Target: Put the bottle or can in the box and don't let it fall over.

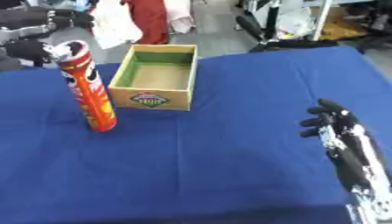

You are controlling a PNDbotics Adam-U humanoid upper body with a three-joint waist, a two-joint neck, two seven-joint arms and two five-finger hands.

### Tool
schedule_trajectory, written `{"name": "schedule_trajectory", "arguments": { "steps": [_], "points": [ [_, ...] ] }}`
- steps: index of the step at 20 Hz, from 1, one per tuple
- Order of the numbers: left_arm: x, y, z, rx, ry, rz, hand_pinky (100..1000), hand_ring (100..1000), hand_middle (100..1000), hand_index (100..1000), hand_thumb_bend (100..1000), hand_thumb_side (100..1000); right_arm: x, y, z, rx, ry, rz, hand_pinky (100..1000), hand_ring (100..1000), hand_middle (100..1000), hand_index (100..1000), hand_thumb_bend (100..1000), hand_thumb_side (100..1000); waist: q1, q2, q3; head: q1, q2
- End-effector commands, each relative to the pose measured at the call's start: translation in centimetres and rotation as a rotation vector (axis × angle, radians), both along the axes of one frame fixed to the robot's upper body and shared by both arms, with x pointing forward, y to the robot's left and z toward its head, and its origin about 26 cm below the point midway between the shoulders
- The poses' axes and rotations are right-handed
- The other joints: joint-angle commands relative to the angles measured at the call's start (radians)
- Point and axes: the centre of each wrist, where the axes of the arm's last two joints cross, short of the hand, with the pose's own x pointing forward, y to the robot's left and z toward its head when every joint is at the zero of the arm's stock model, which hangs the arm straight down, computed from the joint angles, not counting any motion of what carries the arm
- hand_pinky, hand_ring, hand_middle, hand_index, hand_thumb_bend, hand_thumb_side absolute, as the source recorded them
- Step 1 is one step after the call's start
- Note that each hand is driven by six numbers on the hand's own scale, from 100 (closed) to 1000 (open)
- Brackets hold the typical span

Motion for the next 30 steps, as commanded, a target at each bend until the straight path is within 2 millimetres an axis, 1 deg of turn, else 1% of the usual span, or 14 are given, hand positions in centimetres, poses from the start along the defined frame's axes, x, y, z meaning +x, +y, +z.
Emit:
{"name": "schedule_trajectory", "arguments": {
  "steps": [1, 14, 29, 30],
  "points": [
    [0.2, 0.1, 1.2, 0.029, -0.026, 0.005, 973, 996, 1000, 1000, 100, 1000, 0.3, 0.0, 0.8, -0.001, -0.026, 0.011, 557, 639, 688, 835, 100, 448, -0.003, -0.002, 0.0, 0.005, -0.002],
    [0.8, -0.5, -0.5, 0.08, 0.001, 0.003, 968, 996, 1000, 1000, 100, 1000, 0.3, 0.1, 0.8, 0.002, -0.029, 0.015, 557, 639, 688, 836, 100, 449, -0.005, 0.003, -0.002, 0.005, -0.002],
    [0.7, 0.0, -0.5, 0.103, 0.018, 0.021, 955, 989, 992, 1000, 100, 1000, 0.3, 0.1, 0.8, 0.003, -0.027, 0.015, 557, 639, 688, 836, 100, 449, -0.004, 0.002, -0.001, 0.006, -0.002],
    [0.6, 0.3, -0.5, 0.097, 0.019, 0.029, 951, 985, 990, 1000, 100, 1000, 0.3, 0.1, 0.8, 0.002, -0.026, 0.014, 557, 639, 688, 836, 100, 450, -0.004, 0.001, 0.001, 0.007, -0.002]
  ]
}}
